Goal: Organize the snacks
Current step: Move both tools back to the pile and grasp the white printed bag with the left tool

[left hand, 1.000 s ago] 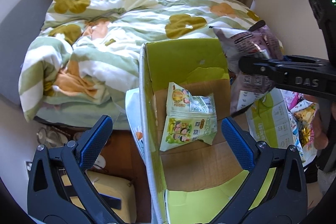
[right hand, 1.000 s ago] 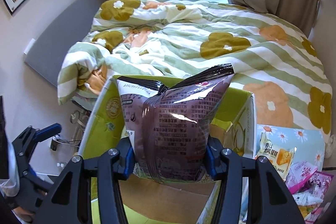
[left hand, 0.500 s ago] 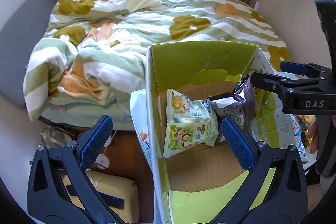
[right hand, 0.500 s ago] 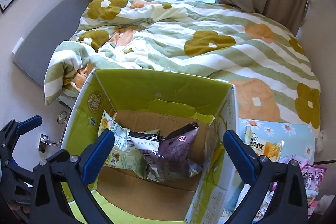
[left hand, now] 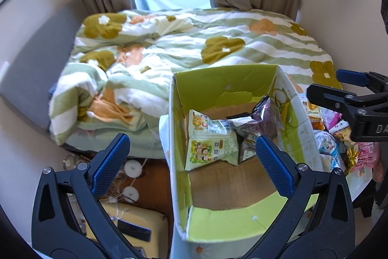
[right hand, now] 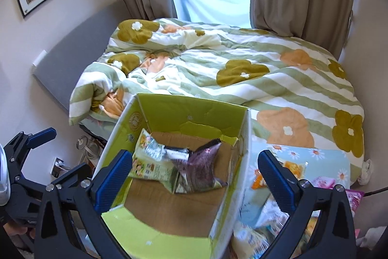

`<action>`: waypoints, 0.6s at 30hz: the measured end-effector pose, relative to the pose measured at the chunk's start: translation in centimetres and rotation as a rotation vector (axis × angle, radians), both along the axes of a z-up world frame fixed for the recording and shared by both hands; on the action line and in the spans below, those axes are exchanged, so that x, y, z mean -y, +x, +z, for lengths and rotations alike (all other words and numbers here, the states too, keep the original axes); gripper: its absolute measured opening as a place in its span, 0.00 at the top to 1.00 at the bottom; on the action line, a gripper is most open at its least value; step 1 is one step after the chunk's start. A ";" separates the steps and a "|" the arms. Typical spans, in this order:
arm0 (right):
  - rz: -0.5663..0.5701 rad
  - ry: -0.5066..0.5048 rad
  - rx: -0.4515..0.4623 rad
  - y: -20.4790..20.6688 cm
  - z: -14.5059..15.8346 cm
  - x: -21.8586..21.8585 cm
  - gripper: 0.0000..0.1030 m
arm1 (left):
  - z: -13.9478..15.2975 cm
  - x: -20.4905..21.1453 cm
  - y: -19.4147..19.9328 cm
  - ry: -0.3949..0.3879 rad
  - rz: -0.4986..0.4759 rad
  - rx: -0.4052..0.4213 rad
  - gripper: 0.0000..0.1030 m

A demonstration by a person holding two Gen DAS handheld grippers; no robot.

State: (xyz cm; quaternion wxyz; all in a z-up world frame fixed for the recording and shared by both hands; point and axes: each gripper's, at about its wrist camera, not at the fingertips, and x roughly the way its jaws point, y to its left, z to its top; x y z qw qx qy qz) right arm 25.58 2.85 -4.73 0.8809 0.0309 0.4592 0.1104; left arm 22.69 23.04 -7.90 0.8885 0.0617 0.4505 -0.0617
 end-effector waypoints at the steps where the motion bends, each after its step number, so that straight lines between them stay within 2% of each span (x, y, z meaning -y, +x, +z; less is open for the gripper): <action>1: 0.005 0.011 0.016 -0.8 0.5 0.4 0.00 | 0.7 0.6 -1.0 0.010 0.008 0.017 0.00; 4: 0.032 0.042 0.049 -3.4 2.0 2.0 0.00 | 2.4 2.1 -3.4 0.019 0.030 0.053 0.00; 9: 0.046 0.044 0.101 -8.0 3.7 5.8 0.00 | 4.0 5.5 -7.5 -0.010 0.065 0.091 0.00; 18: 0.007 0.045 0.120 -15.0 4.3 15.0 0.00 | 3.7 12.4 -13.9 -0.075 0.092 0.078 0.00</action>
